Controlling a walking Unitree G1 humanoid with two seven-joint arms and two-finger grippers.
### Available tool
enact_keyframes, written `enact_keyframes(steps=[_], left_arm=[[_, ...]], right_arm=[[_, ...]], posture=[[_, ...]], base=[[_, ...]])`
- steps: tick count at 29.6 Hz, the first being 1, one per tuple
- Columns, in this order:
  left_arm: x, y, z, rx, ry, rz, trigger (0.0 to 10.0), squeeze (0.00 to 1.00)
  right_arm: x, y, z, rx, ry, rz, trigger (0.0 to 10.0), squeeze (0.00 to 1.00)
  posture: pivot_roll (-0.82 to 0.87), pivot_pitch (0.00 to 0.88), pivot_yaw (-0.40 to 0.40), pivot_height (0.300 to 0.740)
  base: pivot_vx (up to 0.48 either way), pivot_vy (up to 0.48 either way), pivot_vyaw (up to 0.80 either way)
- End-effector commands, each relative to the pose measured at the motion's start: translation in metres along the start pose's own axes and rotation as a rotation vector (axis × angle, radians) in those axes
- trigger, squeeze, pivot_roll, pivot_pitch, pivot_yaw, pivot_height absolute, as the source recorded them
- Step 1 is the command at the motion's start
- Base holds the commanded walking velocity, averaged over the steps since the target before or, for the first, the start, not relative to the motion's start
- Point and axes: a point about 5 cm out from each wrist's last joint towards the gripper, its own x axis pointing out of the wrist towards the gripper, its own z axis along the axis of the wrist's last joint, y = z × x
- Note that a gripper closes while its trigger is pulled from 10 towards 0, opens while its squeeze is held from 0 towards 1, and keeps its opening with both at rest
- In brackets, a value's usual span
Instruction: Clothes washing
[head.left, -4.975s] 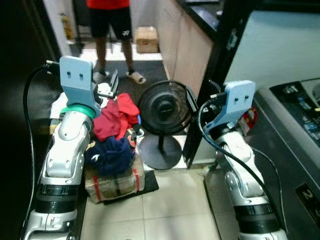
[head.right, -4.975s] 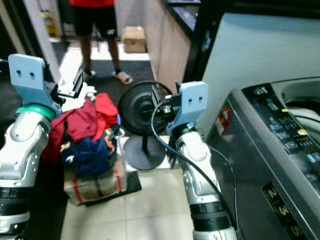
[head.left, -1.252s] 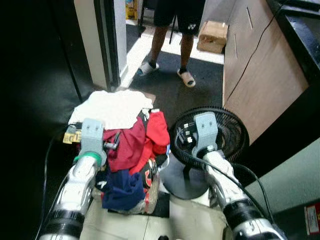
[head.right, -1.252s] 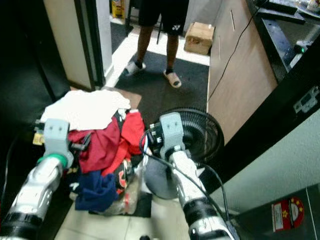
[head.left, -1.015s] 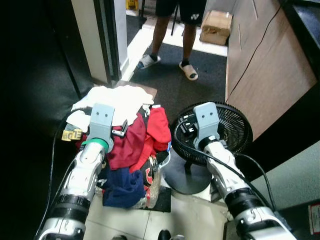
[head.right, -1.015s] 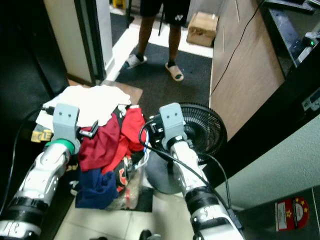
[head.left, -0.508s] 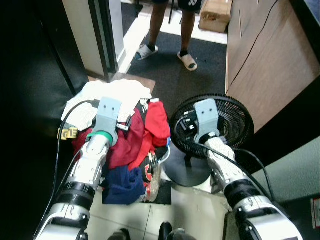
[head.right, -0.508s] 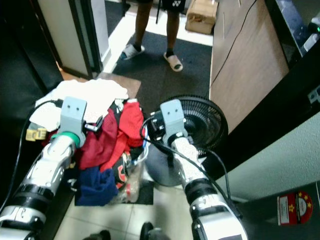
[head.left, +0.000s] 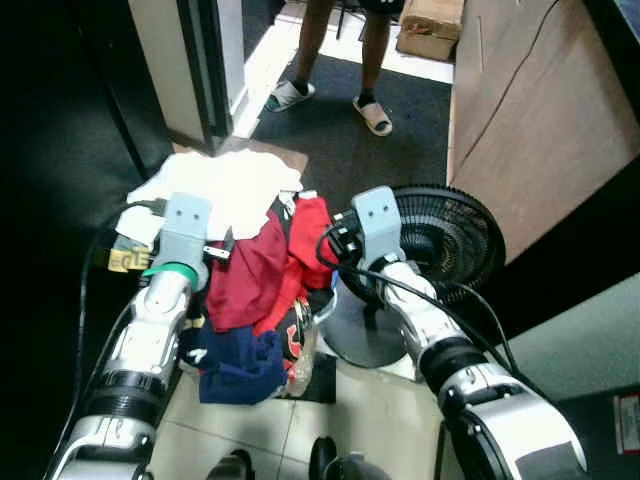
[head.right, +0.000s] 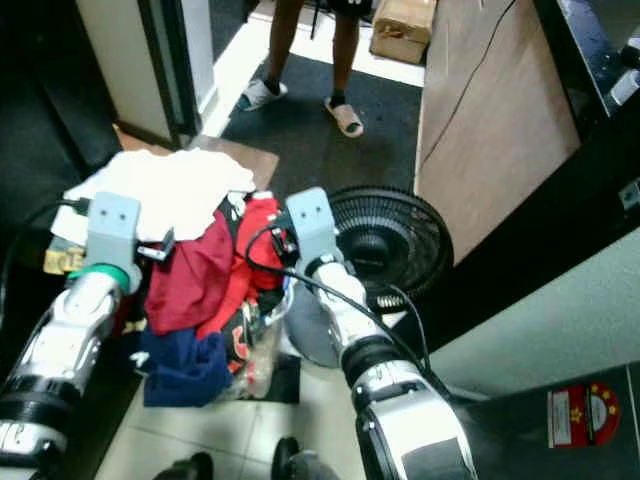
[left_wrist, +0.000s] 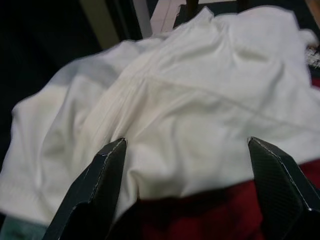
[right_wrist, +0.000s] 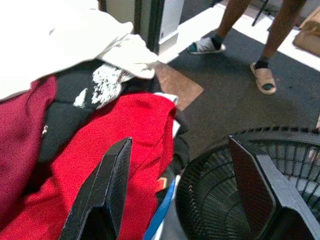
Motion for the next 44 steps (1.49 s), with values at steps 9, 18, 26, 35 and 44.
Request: enact_keyframes(steps=[9, 18, 26, 35, 44], left_arm=[[-0.014, 0.000, 0.002, -0.065, -0.033, -0.010, 10.0, 0.00], [0.004, -0.029, 0.023, -0.057, -0.041, -0.086, 10.0, 0.00], [0.030, 0.001, 0.038, 0.001, -0.048, -0.015, 10.0, 0.00], [0.036, 0.043, 0.027, 0.086, 0.039, 0.044, 10.0, 0.00], [0.028, 0.048, -0.001, 0.021, 0.131, 0.015, 10.0, 0.00]], right_arm=[[-0.009, -0.018, -0.005, 0.031, -0.043, -0.024, 10.0, 0.00], [-0.016, -0.040, -0.009, 0.028, -0.054, -0.102, 10.0, 0.00], [-0.015, -0.031, -0.011, 0.033, -0.051, -0.083, 10.0, 0.00], [-0.017, -0.024, -0.016, 0.036, -0.043, -0.058, 10.0, 0.00], [-0.018, -0.022, -0.020, 0.032, -0.030, -0.049, 10.0, 0.00]], posture=[[0.12, 0.237, -0.080, 0.740], [0.07, 0.198, -0.047, 0.740], [0.07, 0.201, -0.049, 0.740], [0.07, 0.210, -0.054, 0.740], [0.07, 0.216, -0.062, 0.740]], base=[[0.000, 0.000, 0.00], [0.000, 0.000, 0.00], [0.000, 0.000, 0.00], [0.000, 0.000, 0.00], [0.000, 0.000, 0.00]])
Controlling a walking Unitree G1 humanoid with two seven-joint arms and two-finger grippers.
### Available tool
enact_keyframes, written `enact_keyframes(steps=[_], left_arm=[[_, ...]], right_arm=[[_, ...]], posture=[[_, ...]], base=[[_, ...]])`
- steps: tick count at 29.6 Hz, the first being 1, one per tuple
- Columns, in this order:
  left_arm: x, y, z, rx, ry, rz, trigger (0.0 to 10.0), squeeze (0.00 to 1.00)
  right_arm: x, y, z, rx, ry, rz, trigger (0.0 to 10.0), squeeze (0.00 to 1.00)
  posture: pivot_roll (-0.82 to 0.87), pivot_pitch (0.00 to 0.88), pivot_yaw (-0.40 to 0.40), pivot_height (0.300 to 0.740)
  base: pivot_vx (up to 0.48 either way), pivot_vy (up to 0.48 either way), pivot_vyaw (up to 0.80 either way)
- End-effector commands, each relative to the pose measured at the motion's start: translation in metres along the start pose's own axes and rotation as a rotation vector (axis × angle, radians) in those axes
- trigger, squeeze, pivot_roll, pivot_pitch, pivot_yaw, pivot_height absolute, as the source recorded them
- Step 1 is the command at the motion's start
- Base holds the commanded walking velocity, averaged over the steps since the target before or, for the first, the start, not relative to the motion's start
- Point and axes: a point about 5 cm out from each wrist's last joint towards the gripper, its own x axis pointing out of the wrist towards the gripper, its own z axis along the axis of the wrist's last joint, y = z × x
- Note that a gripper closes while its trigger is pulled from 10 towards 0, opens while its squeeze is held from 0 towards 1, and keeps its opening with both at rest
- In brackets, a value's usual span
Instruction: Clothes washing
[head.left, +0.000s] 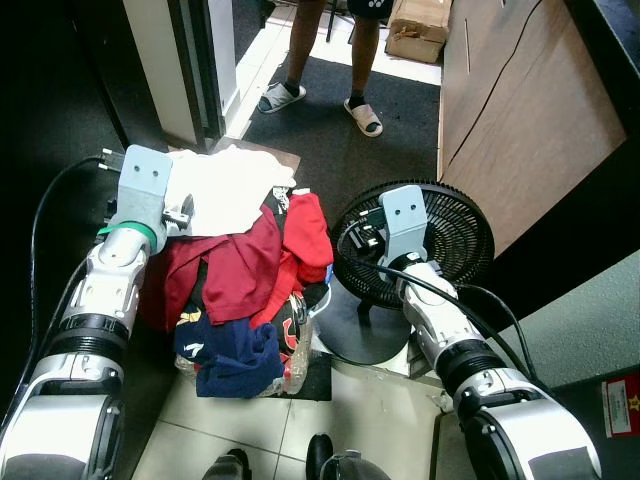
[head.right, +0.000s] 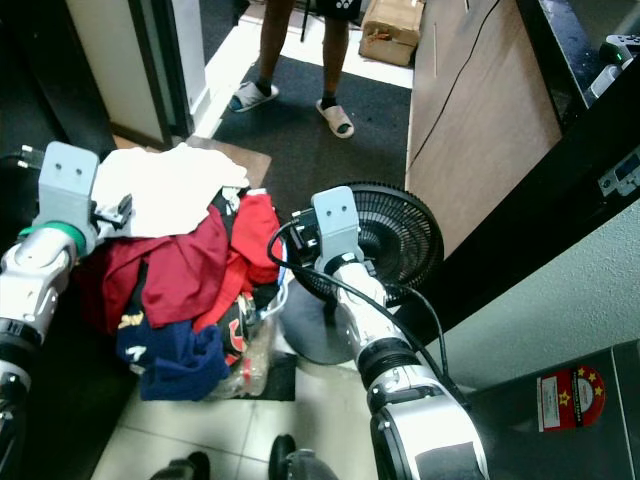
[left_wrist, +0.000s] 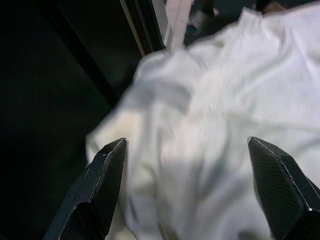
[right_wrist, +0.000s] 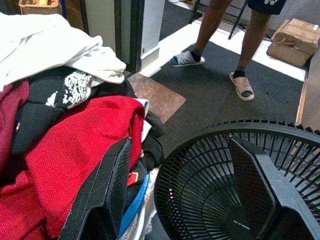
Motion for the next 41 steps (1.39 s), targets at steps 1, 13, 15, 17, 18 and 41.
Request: enact_keyframes(steps=[1, 13, 15, 17, 18, 41], left_arm=[[-0.006, -0.008, -0.028, -0.065, 0.097, -0.058, 10.0, 0.00], [-0.009, -0.026, -0.043, -0.165, 0.180, -0.176, 0.0, 0.00], [-0.006, -0.025, -0.038, -0.208, 0.158, -0.145, 0.0, 0.00], [-0.003, -0.024, -0.032, -0.243, 0.135, -0.130, 0.0, 0.00], [-0.003, -0.024, -0.032, -0.243, 0.135, -0.130, 0.0, 0.00], [-0.013, -0.030, 0.070, -0.551, -0.206, -0.167, 10.0, 0.00]], right_arm=[[-0.006, 0.002, -0.012, -0.003, 0.036, 0.010, 10.0, 0.00], [-0.007, 0.002, -0.015, -0.014, 0.055, 0.016, 10.0, 0.00], [-0.007, 0.002, -0.015, -0.014, 0.056, 0.015, 10.0, 0.00], [-0.007, 0.002, -0.016, -0.015, 0.056, 0.014, 10.0, 0.00], [-0.007, 0.002, -0.016, -0.015, 0.056, 0.014, 10.0, 0.00], [-0.017, -0.005, -0.005, 0.025, -0.074, -0.029, 10.0, 0.00]], posture=[[0.08, 0.222, -0.068, 0.740], [0.08, 0.229, -0.068, 0.740], [0.08, 0.222, -0.066, 0.740], [0.08, 0.219, -0.066, 0.740], [0.08, 0.219, -0.066, 0.740], [0.08, 0.139, -0.051, 0.740]], base=[[0.000, 0.000, 0.00], [0.000, 0.000, 0.00], [0.000, 0.000, 0.00], [0.000, 0.000, 0.00], [0.000, 0.000, 0.00], [0.000, 0.000, 0.00]])
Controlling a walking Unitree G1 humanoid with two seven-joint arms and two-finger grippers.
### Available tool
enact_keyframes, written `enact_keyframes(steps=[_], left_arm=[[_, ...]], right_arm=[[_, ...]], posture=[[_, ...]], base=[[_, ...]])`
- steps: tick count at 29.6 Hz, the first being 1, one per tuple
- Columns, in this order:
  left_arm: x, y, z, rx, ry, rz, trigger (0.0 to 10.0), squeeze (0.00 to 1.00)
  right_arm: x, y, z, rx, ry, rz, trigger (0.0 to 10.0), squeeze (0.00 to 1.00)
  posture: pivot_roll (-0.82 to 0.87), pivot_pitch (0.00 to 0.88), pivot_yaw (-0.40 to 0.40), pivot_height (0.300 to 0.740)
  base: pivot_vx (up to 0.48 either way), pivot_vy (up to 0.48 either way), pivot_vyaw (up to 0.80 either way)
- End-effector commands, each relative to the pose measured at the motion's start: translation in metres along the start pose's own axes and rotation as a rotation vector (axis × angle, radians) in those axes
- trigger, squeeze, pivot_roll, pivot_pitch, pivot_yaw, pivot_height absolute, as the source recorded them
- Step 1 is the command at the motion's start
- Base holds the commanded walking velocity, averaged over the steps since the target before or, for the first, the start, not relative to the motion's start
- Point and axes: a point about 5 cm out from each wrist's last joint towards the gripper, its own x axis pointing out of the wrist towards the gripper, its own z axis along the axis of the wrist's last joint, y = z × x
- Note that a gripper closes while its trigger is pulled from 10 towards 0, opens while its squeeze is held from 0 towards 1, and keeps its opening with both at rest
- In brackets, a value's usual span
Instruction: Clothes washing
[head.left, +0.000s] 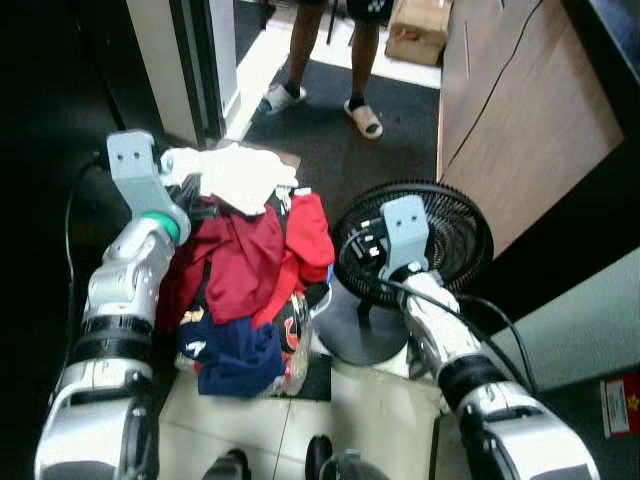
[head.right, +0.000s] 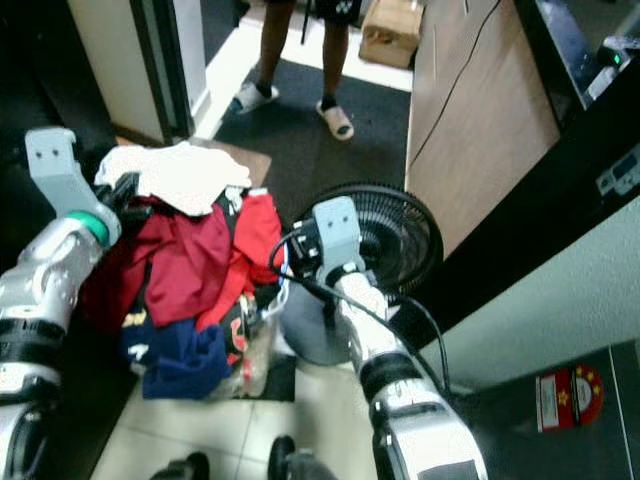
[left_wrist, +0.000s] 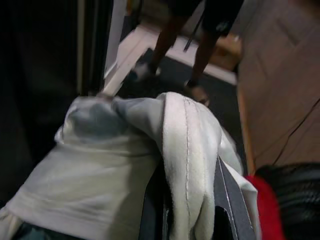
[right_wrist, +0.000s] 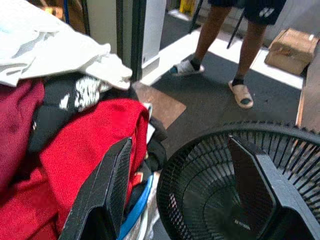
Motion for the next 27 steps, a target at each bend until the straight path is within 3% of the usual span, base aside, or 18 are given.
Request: enact_keyframes(steps=[1, 5, 7, 9, 10, 11, 13, 14, 17, 20, 22, 27], left_arm=[[-0.006, -0.011, 0.017, 0.044, -0.084, -0.030, 10.0, 0.00], [-0.012, -0.019, 0.030, 0.109, -0.144, -0.051, 10.0, 0.00], [-0.024, -0.033, 0.045, 0.225, -0.209, -0.112, 10.0, 0.00], [-0.024, -0.033, 0.045, 0.225, -0.209, -0.112, 10.0, 0.00], [-0.030, -0.045, 0.059, 0.248, -0.258, -0.155, 10.0, 0.00], [-0.030, -0.045, 0.059, 0.248, -0.258, -0.155, 10.0, 0.00], [-0.034, -0.068, 0.104, 0.187, -0.395, -0.230, 10.0, 0.00], [-0.034, -0.068, 0.104, 0.187, -0.395, -0.230, 10.0, 0.00], [-0.037, -0.084, 0.152, 0.073, -0.537, -0.295, 10.0, 0.00], [-0.039, -0.087, 0.166, 0.041, -0.580, -0.318, 10.0, 0.00], [-0.045, -0.091, 0.192, -0.042, -0.666, -0.356, 10.0, 0.00], [-0.052, -0.089, 0.214, -0.097, -0.740, -0.372, 10.0, 0.00]], right_arm=[[-0.008, -0.008, 0.004, 0.009, -0.049, -0.031, 10.0, 0.00], [-0.011, -0.012, 0.013, 0.007, -0.097, -0.049, 10.0, 0.00], [-0.017, -0.023, 0.030, 0.005, -0.161, -0.083, 10.0, 0.00], [-0.017, -0.023, 0.030, 0.005, -0.161, -0.083, 10.0, 0.00], [-0.021, -0.029, 0.041, 0.003, -0.200, -0.101, 10.0, 0.00], [-0.021, -0.029, 0.041, 0.003, -0.200, -0.101, 10.0, 0.00], [-0.025, -0.037, 0.059, 0.000, -0.258, -0.123, 10.0, 0.00], [-0.025, -0.037, 0.059, 0.000, -0.258, -0.123, 10.0, 0.00], [-0.023, -0.037, 0.069, 0.003, -0.289, -0.129, 10.0, 0.00], [-0.023, -0.036, 0.070, 0.005, -0.291, -0.129, 10.0, 0.00], [-0.023, -0.036, 0.071, 0.009, -0.288, -0.129, 10.0, 0.00], [-0.024, -0.034, 0.070, 0.012, -0.282, -0.128, 10.0, 0.00]], posture=[[0.07, 0.126, -0.050, 0.740], [0.07, 0.126, -0.050, 0.740], [0.05, 0.110, -0.047, 0.740], [0.05, 0.110, -0.047, 0.740], [0.05, 0.094, -0.047, 0.740], [0.05, 0.094, -0.047, 0.740], [0.05, 0.072, -0.047, 0.740], [0.05, 0.072, -0.047, 0.740], [0.05, 0.066, -0.045, 0.740], [0.05, 0.065, -0.044, 0.740], [0.05, 0.065, -0.046, 0.740], [0.05, 0.063, -0.044, 0.740]], base=[[0.000, 0.000, 0.00], [0.000, 0.000, 0.00], [0.000, 0.000, 0.00], [0.000, 0.000, 0.00], [0.000, 0.000, 0.00], [0.000, 0.000, 0.00], [0.000, 0.000, 0.00], [0.000, 0.000, 0.00], [0.000, 0.000, 0.00], [0.000, 0.000, 0.00], [0.000, 0.000, 0.00], [0.000, 0.000, 0.00]])
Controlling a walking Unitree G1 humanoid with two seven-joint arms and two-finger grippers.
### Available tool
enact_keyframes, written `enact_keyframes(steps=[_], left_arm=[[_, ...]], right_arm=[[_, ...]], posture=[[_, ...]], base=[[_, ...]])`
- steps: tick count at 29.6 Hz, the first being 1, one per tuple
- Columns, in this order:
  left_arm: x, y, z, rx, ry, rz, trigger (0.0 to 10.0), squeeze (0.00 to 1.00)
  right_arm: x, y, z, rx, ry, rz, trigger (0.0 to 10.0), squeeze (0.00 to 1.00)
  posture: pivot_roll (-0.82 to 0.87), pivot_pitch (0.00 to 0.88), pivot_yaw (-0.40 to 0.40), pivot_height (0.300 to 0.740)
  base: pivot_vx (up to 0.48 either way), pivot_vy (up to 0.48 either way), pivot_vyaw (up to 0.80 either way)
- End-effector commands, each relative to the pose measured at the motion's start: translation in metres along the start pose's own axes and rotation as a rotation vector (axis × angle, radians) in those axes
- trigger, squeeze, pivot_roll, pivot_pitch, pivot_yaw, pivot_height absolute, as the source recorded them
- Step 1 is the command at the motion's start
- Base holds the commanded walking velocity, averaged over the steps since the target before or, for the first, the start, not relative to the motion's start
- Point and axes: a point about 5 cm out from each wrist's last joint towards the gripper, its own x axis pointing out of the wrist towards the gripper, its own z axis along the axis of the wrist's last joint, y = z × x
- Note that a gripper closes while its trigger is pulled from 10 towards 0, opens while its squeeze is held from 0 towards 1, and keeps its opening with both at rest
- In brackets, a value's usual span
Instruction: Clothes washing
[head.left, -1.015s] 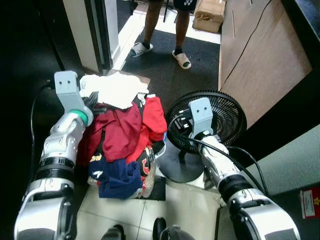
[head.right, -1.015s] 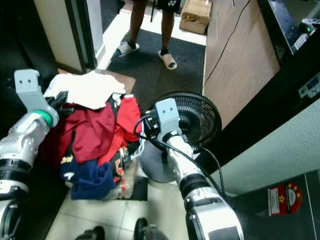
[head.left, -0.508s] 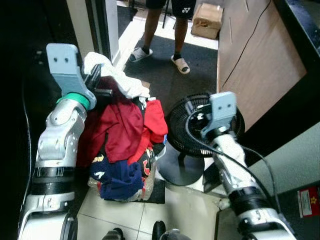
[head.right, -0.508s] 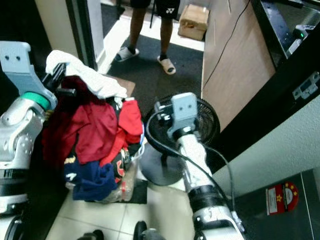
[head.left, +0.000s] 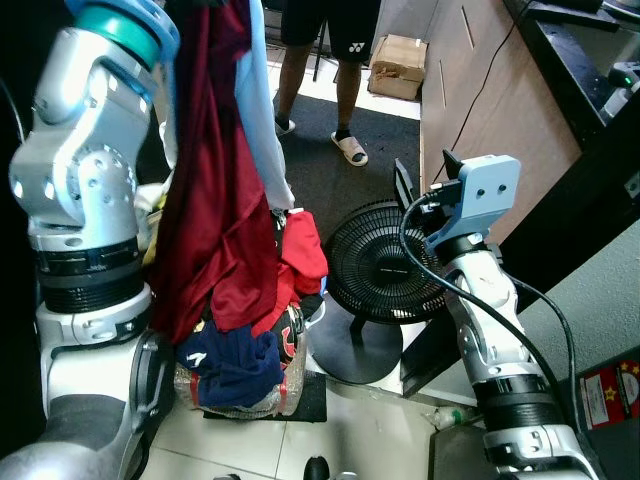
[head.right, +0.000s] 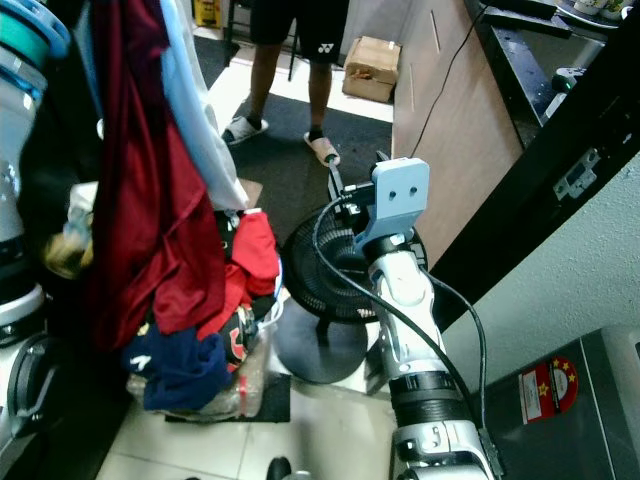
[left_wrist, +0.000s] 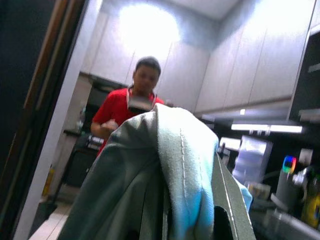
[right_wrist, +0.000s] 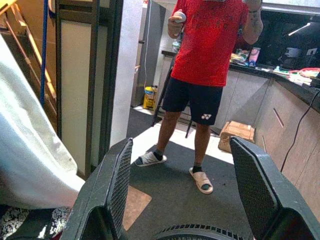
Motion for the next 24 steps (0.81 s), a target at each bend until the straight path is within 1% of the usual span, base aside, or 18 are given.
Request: enact_keyframes(steps=[1, 3, 4, 5, 6, 7, 8, 9, 11, 12, 14, 15, 16, 17, 19, 20, 22, 24], left_arm=[[0.004, -0.008, 0.022, -0.018, -0.097, -0.030, 10.0, 0.00], [0.003, -0.007, 0.025, -0.029, -0.106, -0.023, 10.0, 0.00], [0.000, -0.006, 0.021, 0.020, -0.069, -0.034, 10.0, 0.00], [-0.006, -0.005, 0.012, 0.072, -0.016, -0.043, 10.0, 0.00], [-0.027, 0.000, -0.021, 0.111, 0.138, -0.034, 10.0, 0.00], [-0.027, 0.000, -0.021, 0.111, 0.138, -0.034, 10.0, 0.00], [-0.038, 0.001, -0.035, 0.097, 0.195, -0.018, 10.0, 0.00], [-0.038, 0.001, -0.035, 0.097, 0.195, -0.018, 10.0, 0.00], [-0.055, 0.003, -0.055, 0.077, 0.272, 0.011, 10.0, 0.00], [-0.055, 0.003, -0.055, 0.077, 0.272, 0.011, 10.0, 0.00], [-0.079, 0.003, -0.083, 0.089, 0.380, 0.034, 10.0, 0.00], [-0.079, 0.003, -0.083, 0.089, 0.380, 0.034, 10.0, 0.00], [-0.091, 0.002, -0.097, 0.096, 0.429, 0.038, 10.0, 0.00], [-0.091, 0.002, -0.097, 0.096, 0.429, 0.038, 10.0, 0.00], [-0.108, 0.001, -0.119, 0.097, 0.506, 0.072, 10.0, 0.00], [-0.112, 0.001, -0.125, 0.099, 0.524, 0.085, 10.0, 0.00], [-0.112, 0.001, -0.125, 0.099, 0.524, 0.085, 10.0, 0.00], [-0.114, -0.001, -0.125, 0.104, 0.515, 0.096, 10.0, 0.00]], right_arm=[[-0.005, -0.002, -0.002, 0.006, 0.021, -0.014, 10.0, 0.00], [-0.006, -0.002, -0.001, 0.008, 0.028, -0.014, 10.0, 0.00], [-0.007, -0.002, -0.001, 0.010, 0.033, -0.013, 10.0, 0.00], [-0.008, -0.001, -0.001, 0.013, 0.040, -0.009, 10.0, 0.00], [-0.009, 0.001, 0.000, 0.011, 0.049, -0.001, 10.0, 0.00], [-0.009, 0.001, 0.000, 0.011, 0.049, -0.001, 10.0, 0.00], [-0.010, 0.001, 0.000, 0.006, 0.050, 0.004, 10.0, 0.00], [-0.010, 0.001, 0.000, 0.006, 0.050, 0.004, 10.0, 0.00], [-0.011, 0.001, 0.000, 0.003, 0.053, 0.006, 10.0, 0.00], [-0.011, 0.001, 0.000, 0.003, 0.053, 0.006, 10.0, 0.00], [-0.013, 0.000, -0.003, -0.001, 0.071, 0.013, 10.0, 0.00], [-0.013, 0.000, -0.003, -0.001, 0.071, 0.013, 10.0, 0.00], [-0.014, 0.002, -0.005, -0.004, 0.083, 0.030, 10.0, 0.00], [-0.014, 0.002, -0.005, -0.004, 0.083, 0.030, 10.0, 0.00], [-0.014, 0.010, -0.007, -0.024, 0.098, 0.075, 10.0, 0.00], [-0.013, 0.012, -0.007, -0.027, 0.097, 0.091, 10.0, 0.00], [-0.013, 0.012, -0.007, -0.027, 0.097, 0.091, 10.0, 0.00], [-0.009, 0.016, 0.001, -0.026, 0.068, 0.107, 10.0, 0.00]], posture=[[0.05, 0.062, -0.044, 0.740], [0.06, 0.059, -0.046, 0.740], [0.06, 0.058, -0.047, 0.740], [0.06, 0.057, -0.046, 0.740], [0.06, 0.056, -0.046, 0.740], [0.06, 0.056, -0.046, 0.740], [0.06, 0.056, -0.046, 0.740], [0.06, 0.056, -0.046, 0.740], [0.06, 0.054, -0.052, 0.740], [0.06, 0.054, -0.052, 0.740], [0.06, 0.054, -0.058, 0.740], [0.06, 0.054, -0.058, 0.740], [0.06, 0.053, -0.064, 0.740], [0.06, 0.053, -0.064, 0.740], [0.06, 0.051, -0.066, 0.740], [0.06, 0.051, -0.066, 0.740], [0.06, 0.051, -0.066, 0.740], [0.06, 0.051, -0.069, 0.740]], base=[[0.000, 0.000, 0.00], [0.000, 0.000, 0.00], [0.000, 0.000, 0.00], [0.000, 0.000, 0.00], [0.000, 0.000, 0.00], [0.000, 0.000, 0.00], [0.000, 0.000, 0.00], [0.000, 0.000, 0.00], [0.000, 0.000, 0.00], [0.000, 0.000, 0.00], [0.000, 0.000, 0.00], [0.000, 0.000, 0.00], [0.000, 0.000, 0.00], [0.000, 0.000, 0.00], [0.000, 0.000, 0.00], [0.000, 0.000, 0.00], [0.000, 0.000, 0.00], [0.000, 0.000, 0.00]])
